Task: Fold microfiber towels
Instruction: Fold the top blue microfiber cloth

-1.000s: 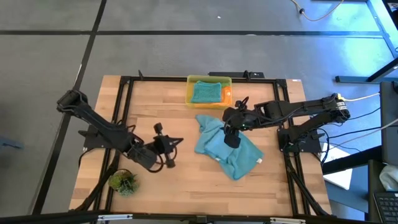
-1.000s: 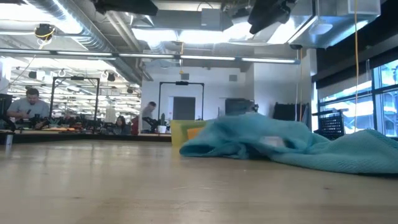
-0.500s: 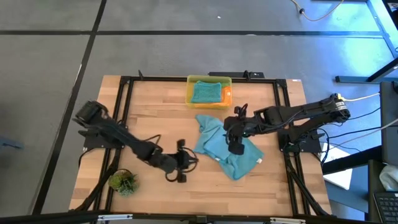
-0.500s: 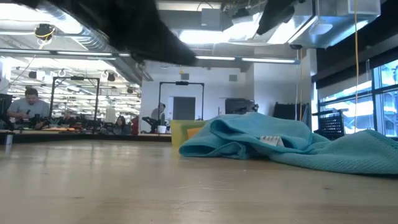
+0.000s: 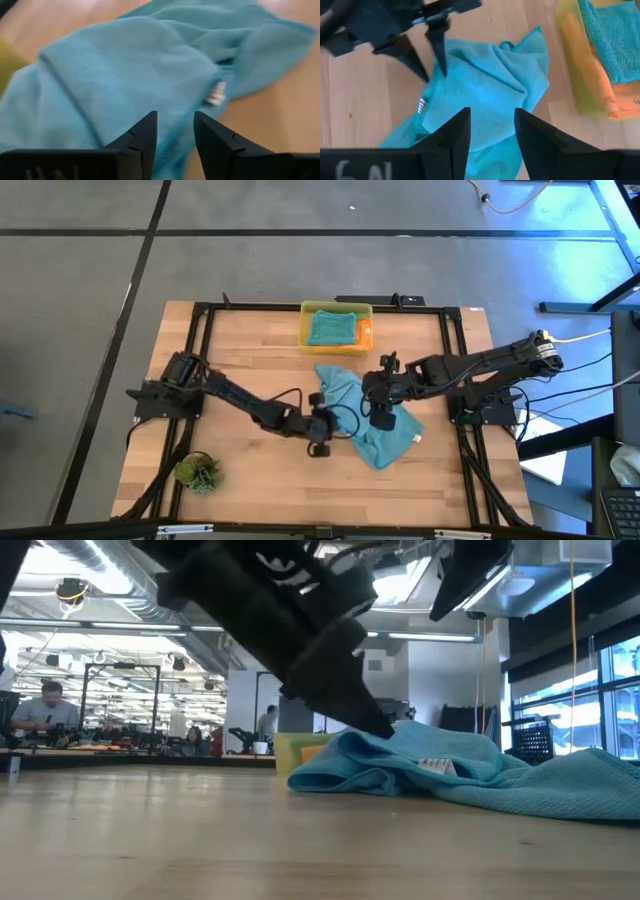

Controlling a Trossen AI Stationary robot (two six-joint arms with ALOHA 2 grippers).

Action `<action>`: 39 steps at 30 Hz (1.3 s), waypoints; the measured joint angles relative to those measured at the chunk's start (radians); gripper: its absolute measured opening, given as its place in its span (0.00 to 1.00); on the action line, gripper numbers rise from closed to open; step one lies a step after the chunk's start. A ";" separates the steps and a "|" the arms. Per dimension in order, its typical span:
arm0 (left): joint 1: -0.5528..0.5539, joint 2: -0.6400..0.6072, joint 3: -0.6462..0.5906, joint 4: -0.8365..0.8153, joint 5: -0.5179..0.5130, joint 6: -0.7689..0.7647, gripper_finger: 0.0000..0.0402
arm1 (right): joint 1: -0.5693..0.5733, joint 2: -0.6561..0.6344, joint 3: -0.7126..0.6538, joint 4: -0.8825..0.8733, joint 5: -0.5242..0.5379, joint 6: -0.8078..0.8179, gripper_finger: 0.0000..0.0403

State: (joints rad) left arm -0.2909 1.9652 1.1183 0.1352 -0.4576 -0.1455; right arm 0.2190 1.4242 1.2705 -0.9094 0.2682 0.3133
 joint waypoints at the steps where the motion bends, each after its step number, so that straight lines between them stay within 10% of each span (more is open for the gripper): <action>1: 0.006 -0.001 0.001 -0.015 -0.001 0.000 0.30 | 0.004 0.000 0.000 -0.005 0.000 0.003 0.38; 21: -0.037 -0.013 0.000 -0.160 -0.213 0.103 0.31 | 0.021 0.000 0.000 0.004 0.002 0.027 0.38; 39: 0.044 0.049 0.000 -0.040 -0.018 0.307 0.31 | 0.021 0.000 0.000 0.027 0.003 0.021 0.38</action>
State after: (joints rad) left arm -0.2469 2.0146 1.1183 0.0950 -0.4759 0.1613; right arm 0.2401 1.4242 1.2705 -0.8824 0.2708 0.3347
